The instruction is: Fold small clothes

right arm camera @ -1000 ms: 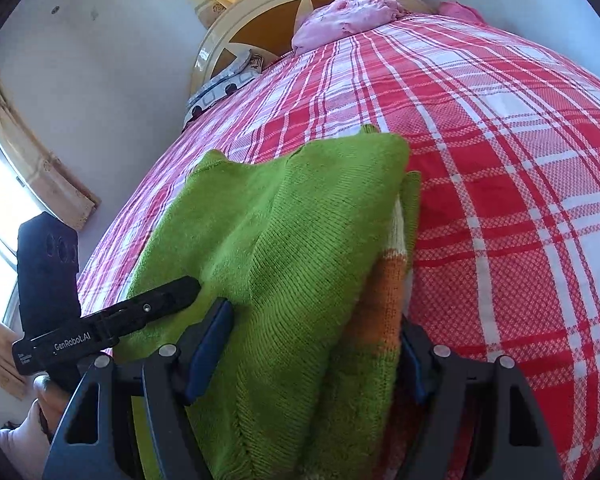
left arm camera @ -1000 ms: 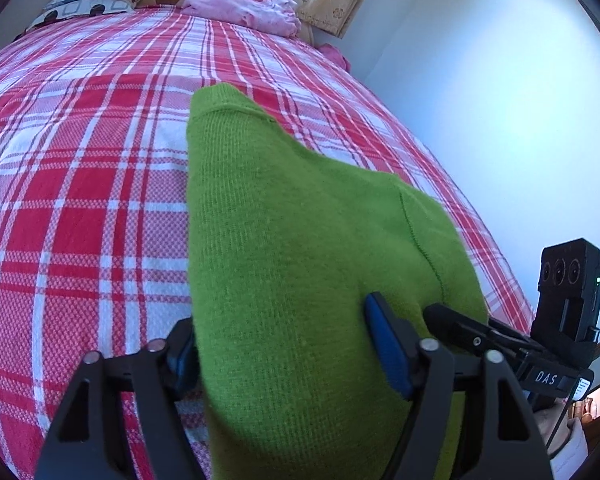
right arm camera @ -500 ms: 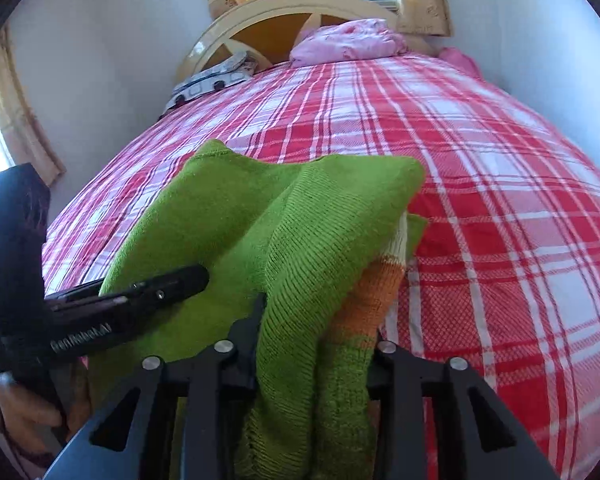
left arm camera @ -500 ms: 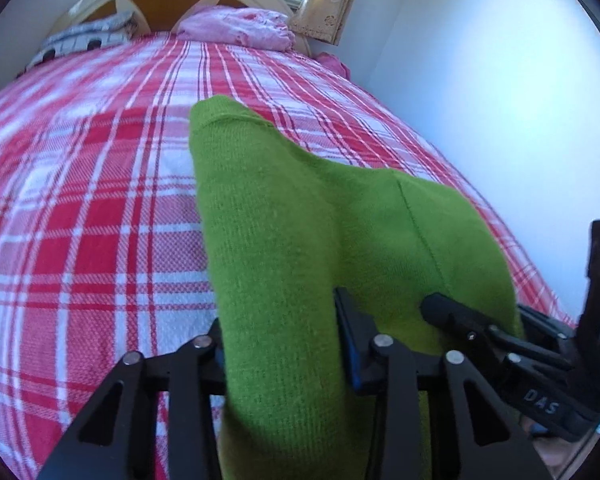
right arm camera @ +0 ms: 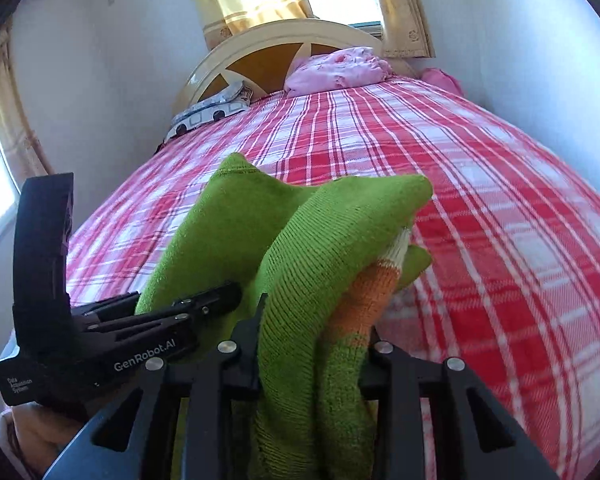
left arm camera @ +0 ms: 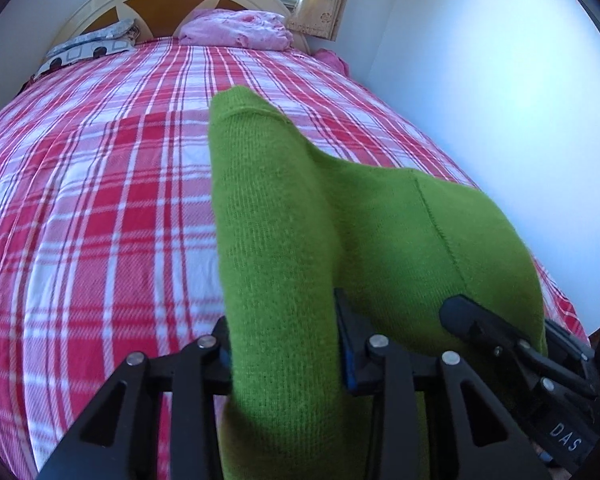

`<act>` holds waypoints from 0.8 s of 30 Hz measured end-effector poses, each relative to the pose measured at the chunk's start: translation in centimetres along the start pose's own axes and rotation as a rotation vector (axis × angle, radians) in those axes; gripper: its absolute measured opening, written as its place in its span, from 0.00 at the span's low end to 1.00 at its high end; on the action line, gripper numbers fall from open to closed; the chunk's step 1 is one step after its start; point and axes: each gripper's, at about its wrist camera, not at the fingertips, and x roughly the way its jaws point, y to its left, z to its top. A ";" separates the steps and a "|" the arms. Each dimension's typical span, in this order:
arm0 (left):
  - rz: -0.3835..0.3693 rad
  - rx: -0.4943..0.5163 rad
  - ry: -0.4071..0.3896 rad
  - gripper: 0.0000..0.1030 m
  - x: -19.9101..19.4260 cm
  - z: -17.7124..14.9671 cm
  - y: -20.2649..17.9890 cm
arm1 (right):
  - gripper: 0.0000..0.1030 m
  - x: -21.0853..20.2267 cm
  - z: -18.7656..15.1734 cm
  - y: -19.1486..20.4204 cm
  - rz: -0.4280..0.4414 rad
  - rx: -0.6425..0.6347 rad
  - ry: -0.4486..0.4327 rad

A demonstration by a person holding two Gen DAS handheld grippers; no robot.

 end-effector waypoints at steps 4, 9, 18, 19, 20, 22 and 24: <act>-0.016 0.004 -0.003 0.36 -1.9 -1.3 0.0 | 0.30 -2.2 -1.5 1.3 0.003 0.013 -0.017; -0.020 0.064 -0.018 0.36 -4.1 -2.9 -1.6 | 0.30 -5.6 -3.3 2.3 -0.003 0.027 -0.043; -0.140 0.177 -0.031 0.36 -6.8 -4.7 -7.7 | 0.30 -14.6 -5.8 0.5 -0.103 0.034 -0.106; -0.154 0.196 -0.035 0.36 -6.9 -4.7 -8.7 | 0.30 -15.3 -5.9 0.2 -0.113 0.038 -0.112; -0.171 0.212 -0.035 0.36 -6.9 -4.8 -9.7 | 0.30 -16.3 -6.1 -0.3 -0.126 0.042 -0.120; -0.204 0.234 -0.033 0.36 -6.9 -4.8 -11.5 | 0.30 -18.3 -6.5 -1.7 -0.158 0.060 -0.139; -0.231 0.265 -0.029 0.36 -6.6 -4.9 -13.7 | 0.30 -20.0 -6.9 -3.0 -0.184 0.079 -0.156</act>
